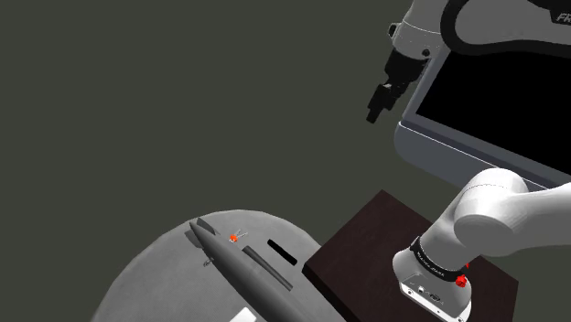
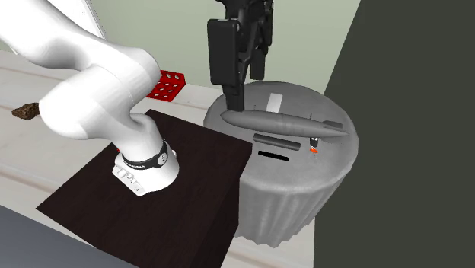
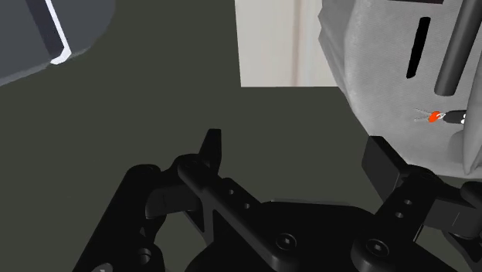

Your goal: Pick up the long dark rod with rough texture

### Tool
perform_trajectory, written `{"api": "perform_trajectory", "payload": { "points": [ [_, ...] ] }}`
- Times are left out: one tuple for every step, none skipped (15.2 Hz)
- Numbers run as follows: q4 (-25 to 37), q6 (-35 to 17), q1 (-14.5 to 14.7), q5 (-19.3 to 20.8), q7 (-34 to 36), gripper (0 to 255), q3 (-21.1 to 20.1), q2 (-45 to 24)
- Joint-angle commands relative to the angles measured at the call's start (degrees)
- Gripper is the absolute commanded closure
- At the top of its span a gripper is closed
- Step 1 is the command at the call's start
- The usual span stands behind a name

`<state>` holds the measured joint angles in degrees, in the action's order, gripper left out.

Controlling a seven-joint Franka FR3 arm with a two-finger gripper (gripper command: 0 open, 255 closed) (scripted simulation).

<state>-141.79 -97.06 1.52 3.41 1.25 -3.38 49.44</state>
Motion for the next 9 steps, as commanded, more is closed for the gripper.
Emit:
{"api": "perform_trajectory", "payload": {
  "points": [
    [-3.49,-3.2,0.69,-0.88,1.35,0,-1.26,0.17],
    [-4.98,-4.76,1.08,-1.37,2.08,0,-1.99,0.0],
    [-6.4,-6.35,1.48,-1.88,2.82,0,-2.73,-0.27],
    [-7.77,-7.99,1.9,-2.38,3.57,0,-3.49,-0.63],
    [-9.07,-9.66,2.32,-2.89,4.32,0,-4.27,-1.08],
    [-10.31,-11.37,2.75,-3.41,5.08,0,-5.07,-1.64],
    [-11.49,-13.12,3.19,-3.92,5.85,0,-5.88,-2.3],
    [-12.6,-14.92,3.62,-4.44,6.62,0,-6.72,-3.08],
    [-13.64,-16.77,4.05,-4.94,7.41,0,-7.57,-3.97]
  ]
}}
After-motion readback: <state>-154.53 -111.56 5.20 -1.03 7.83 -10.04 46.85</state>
